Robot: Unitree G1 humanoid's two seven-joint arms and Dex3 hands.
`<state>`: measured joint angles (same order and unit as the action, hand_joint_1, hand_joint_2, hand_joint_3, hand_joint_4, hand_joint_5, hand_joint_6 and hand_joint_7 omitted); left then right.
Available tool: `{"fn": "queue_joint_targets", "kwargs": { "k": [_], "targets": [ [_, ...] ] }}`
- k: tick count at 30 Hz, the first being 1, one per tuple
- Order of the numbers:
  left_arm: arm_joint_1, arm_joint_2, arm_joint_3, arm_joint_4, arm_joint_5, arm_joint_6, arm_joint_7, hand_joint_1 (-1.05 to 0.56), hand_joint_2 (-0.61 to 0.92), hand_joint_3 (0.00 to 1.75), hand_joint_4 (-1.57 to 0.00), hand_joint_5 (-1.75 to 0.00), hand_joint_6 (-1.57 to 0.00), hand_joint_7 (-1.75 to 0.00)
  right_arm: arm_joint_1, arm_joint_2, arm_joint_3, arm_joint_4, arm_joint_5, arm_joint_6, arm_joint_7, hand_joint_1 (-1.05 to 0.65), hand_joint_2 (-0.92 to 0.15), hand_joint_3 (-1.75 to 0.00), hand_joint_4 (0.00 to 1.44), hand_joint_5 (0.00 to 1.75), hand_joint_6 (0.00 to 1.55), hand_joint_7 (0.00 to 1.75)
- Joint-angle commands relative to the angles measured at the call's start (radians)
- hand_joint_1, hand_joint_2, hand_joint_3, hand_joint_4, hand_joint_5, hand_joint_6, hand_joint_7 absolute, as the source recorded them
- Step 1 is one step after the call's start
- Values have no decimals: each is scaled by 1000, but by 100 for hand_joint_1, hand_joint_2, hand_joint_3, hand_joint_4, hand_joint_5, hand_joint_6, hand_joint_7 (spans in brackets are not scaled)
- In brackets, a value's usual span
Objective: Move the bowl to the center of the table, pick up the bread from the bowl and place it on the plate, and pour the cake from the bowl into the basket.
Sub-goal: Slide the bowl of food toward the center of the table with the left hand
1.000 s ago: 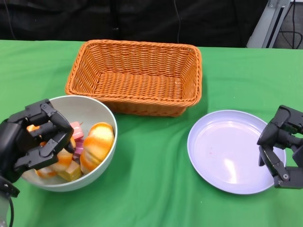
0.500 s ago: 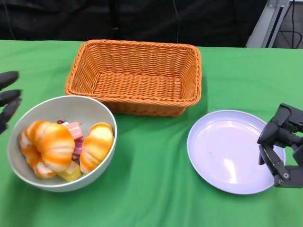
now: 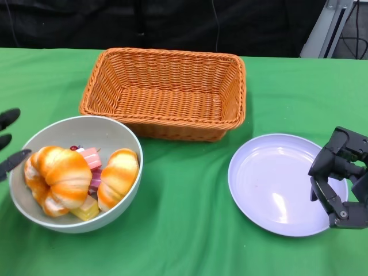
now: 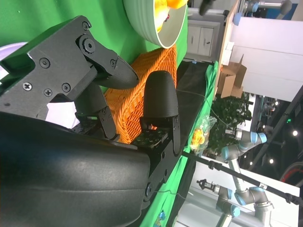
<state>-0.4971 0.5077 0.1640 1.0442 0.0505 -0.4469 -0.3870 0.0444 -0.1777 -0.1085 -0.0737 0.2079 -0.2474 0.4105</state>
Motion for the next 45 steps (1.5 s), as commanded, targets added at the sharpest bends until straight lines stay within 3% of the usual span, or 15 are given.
{"fn": "queue_joint_targets", "kwargs": {
  "k": [1,8,19,32,45],
  "targets": [
    [-14,33,-10,1,-18,63,-60,-65,92,52,-14,0,-15,0,3,-13,-6,-12,8,0,-5,-12,-44,-120,71,175,56,156],
    [-9,27,-23,-63,-51,225,-154,-73,92,54,-13,0,-12,0,6,-15,-8,-17,17,5,0,-11,-44,-120,70,175,56,156],
    [65,13,-27,-315,-140,530,-290,-71,92,54,-9,0,-8,-1,9,-16,-7,-18,10,1,-3,-11,-44,-119,69,175,56,155],
    [164,17,-44,-607,-201,787,-294,-68,92,55,-10,-1,-10,-1,15,-18,-6,-25,1,-6,-4,-11,-44,-120,70,175,56,156],
    [199,11,-36,-855,-254,1158,-257,-62,92,54,-8,0,-7,0,16,-14,-2,-30,-8,-6,-12,-10,-44,-121,70,174,57,153]
  ]
}}
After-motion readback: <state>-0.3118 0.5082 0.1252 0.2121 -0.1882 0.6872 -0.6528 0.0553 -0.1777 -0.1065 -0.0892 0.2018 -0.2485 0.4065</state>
